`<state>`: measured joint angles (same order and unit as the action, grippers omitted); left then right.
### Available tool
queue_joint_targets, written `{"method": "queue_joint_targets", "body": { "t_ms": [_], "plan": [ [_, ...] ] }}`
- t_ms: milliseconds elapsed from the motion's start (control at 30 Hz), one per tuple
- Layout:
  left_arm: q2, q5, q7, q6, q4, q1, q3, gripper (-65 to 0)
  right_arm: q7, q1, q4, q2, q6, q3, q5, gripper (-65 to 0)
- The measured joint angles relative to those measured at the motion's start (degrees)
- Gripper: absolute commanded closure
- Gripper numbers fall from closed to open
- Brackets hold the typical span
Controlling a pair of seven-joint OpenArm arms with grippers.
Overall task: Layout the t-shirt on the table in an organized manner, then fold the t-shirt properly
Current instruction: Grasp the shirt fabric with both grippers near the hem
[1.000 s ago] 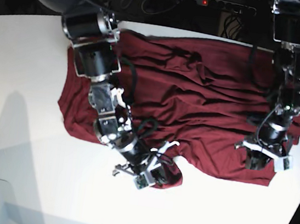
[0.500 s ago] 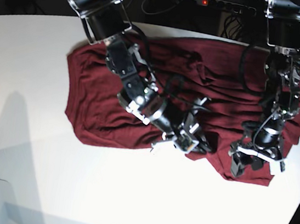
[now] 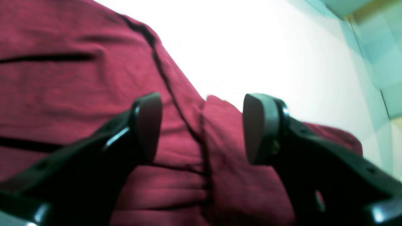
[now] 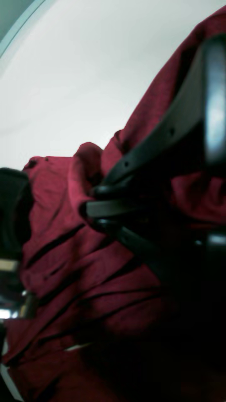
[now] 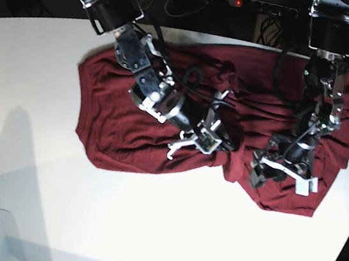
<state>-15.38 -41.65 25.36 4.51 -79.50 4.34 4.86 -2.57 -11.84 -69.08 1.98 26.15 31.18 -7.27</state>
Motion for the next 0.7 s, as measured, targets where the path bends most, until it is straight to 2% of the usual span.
{"method": "queue_joint_targets", "body": {
  "t_ms": [167, 333, 467, 700],
  "plan": [
    [0.0, 0.0, -0.11, 0.02, 0.44, 0.22, -1.22, -39.4, -0.2, 0.66, -0.04, 0.11, 0.0, -0.02, 0.0, 0.0],
    [1.7, 0.02, 0.15, 0.0, 6.47, 2.47, -1.51, -39.4, -0.28, 0.76, -0.07, 0.11, -0.02, -0.04, 0.09, 0.0],
    [1.42, 0.15, -0.44, -0.09, 9.16, 4.98, -4.98, -39.4, -0.02, 0.79, -0.07, 0.09, -0.02, -0.04, 0.0, 0.0],
    [1.38, -0.07, -5.97, -0.07, 9.84, 6.34, -9.81, -39.2, -0.09, 0.79, -0.07, 0.09, -0.02, -0.04, 0.02, 0.0]
  ]
}}
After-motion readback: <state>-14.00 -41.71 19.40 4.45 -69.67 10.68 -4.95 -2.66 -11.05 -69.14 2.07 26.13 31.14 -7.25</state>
